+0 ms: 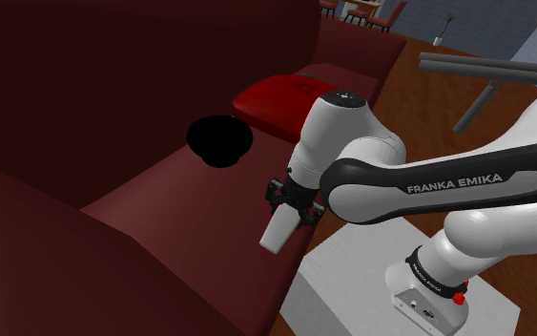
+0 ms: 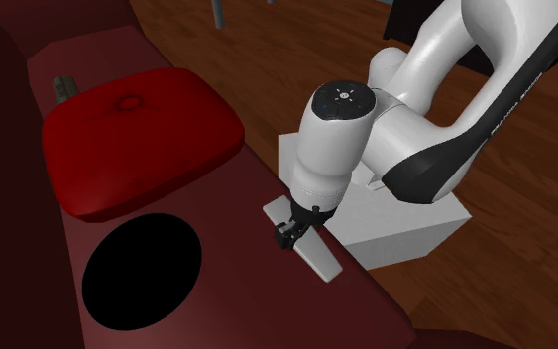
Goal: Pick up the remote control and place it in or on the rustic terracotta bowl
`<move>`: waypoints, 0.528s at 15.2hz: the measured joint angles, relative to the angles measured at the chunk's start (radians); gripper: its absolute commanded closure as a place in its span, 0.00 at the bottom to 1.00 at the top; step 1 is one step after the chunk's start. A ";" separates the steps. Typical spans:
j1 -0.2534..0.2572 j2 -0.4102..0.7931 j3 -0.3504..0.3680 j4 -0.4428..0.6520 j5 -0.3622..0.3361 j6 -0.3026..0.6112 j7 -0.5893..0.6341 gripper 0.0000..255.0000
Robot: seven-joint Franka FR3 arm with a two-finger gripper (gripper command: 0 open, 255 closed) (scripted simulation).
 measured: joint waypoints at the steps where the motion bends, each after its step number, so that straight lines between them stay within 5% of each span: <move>1: 0.000 0.000 0.000 0.000 0.000 0.000 0.000 1.00; 8: 0.011 -0.016 -0.016 0.005 0.001 -0.022 -0.002 1.00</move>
